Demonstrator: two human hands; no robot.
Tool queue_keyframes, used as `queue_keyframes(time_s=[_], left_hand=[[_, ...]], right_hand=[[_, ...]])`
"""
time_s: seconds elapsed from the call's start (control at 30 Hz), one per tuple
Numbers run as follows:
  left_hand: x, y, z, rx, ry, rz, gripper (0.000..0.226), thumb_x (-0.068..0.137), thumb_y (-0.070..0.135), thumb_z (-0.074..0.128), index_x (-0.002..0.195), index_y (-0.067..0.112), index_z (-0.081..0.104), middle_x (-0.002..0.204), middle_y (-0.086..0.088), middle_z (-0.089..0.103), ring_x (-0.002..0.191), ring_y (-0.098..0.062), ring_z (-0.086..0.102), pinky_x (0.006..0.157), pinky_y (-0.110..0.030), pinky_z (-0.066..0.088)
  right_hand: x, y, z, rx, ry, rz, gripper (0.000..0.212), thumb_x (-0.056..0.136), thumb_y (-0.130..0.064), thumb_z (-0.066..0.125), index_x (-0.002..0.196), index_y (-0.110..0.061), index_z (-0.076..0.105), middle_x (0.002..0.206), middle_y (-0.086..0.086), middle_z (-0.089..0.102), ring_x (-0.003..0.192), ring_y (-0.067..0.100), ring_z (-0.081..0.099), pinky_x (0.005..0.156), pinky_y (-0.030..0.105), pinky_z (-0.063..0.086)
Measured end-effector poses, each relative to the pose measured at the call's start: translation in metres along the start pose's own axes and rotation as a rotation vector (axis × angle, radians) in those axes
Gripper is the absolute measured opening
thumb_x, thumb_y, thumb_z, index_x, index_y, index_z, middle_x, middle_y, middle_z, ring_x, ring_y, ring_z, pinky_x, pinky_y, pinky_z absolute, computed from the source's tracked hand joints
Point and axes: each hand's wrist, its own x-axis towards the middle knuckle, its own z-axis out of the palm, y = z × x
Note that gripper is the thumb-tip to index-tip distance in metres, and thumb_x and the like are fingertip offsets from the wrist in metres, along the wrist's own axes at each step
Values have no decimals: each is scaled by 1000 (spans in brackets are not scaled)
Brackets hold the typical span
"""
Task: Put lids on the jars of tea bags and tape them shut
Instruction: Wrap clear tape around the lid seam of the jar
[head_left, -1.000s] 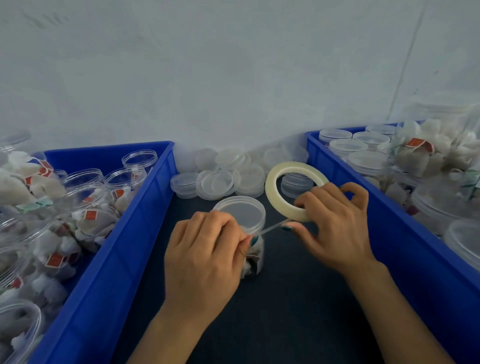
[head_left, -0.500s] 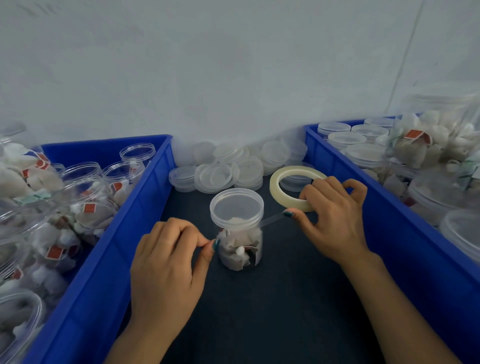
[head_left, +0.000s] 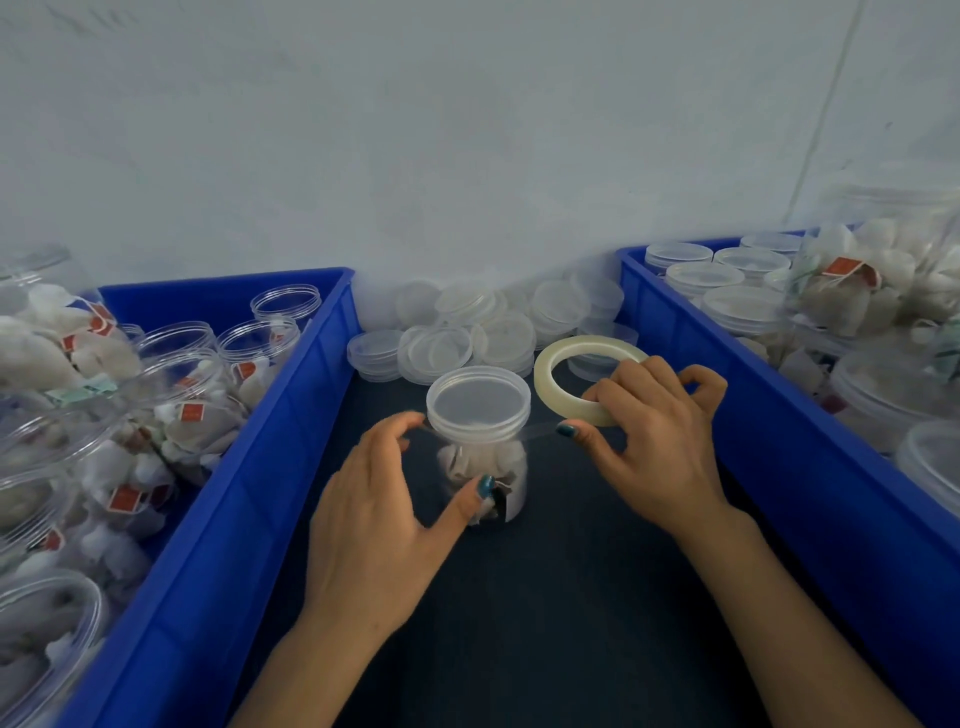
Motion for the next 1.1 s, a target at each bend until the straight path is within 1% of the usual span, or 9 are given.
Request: queue_keyframes(time_s=[0.2, 0.3, 0.4, 0.6, 0.7, 0.77, 0.87, 1.0, 1.1], left_hand=[[30, -8, 21, -616, -110, -73, 112, 64, 84, 65, 155, 38, 17, 138, 52, 30, 132, 22, 33, 105, -11, 31], [45, -17, 29, -796, -162, -67, 103, 65, 72, 76, 150, 32, 34, 145, 29, 48, 135, 8, 44, 110, -17, 38], [54, -28, 35, -914, -197, -85, 71, 68, 57, 82, 130, 34, 56, 129, 21, 65, 121, 0, 60, 96, -17, 50], [66, -42, 39, -1033, -256, -203, 41, 81, 44, 76, 119, 28, 71, 121, 3, 72, 114, -18, 67, 90, -28, 57], [68, -33, 34, -1095, -149, -294, 30, 99, 35, 55, 122, 19, 68, 118, 1, 73, 114, -19, 68, 88, -30, 58], [72, -21, 21, -1025, -11, -285, 36, 105, 43, 41, 122, 25, 67, 118, 9, 72, 114, -8, 66, 95, -32, 55], [78, 8, -6, -599, -33, -54, 66, 85, 86, 31, 125, 45, 62, 126, 33, 60, 118, 14, 52, 96, -24, 44], [75, 53, -14, 237, -296, 126, 117, 57, 107, 14, 151, 41, 35, 159, 11, 34, 147, -13, 29, 108, -46, 39], [71, 58, 2, 341, -350, 110, 117, 63, 99, 34, 156, 30, 23, 158, 4, 28, 144, -19, 29, 102, -43, 44]], right_hand=[[-1, -5, 0, 15, -15, 2, 42, 94, -58, 47, 85, -22, 66, 90, -8, 58, 91, 16, 51, 84, 34, 16], [0, -6, -1, 31, -20, 15, 42, 94, -57, 46, 85, -21, 65, 89, -8, 57, 90, 16, 50, 84, 34, 16], [0, -6, -2, 38, -31, 21, 40, 94, -56, 46, 86, -22, 65, 89, -8, 56, 90, 16, 51, 84, 33, 15], [1, -5, -3, 56, -42, 50, 41, 95, -56, 44, 87, -22, 66, 90, -9, 55, 90, 16, 50, 84, 34, 16], [1, -5, -3, 70, -53, 69, 42, 95, -56, 43, 87, -22, 66, 90, -9, 55, 91, 15, 50, 85, 34, 17], [1, -5, -3, 74, -63, 69, 40, 95, -55, 43, 87, -23, 65, 90, -10, 54, 91, 15, 49, 84, 35, 18], [1, -5, -2, 79, -83, 75, 37, 94, -54, 44, 88, -24, 64, 91, -11, 53, 91, 14, 49, 83, 35, 19], [2, -6, -4, 116, -88, 80, 37, 97, -49, 39, 86, -23, 63, 89, -10, 52, 89, 14, 48, 81, 37, 20], [2, -6, -7, 120, -93, 87, 37, 100, -46, 36, 85, -25, 63, 88, -11, 51, 87, 14, 47, 80, 36, 19]])
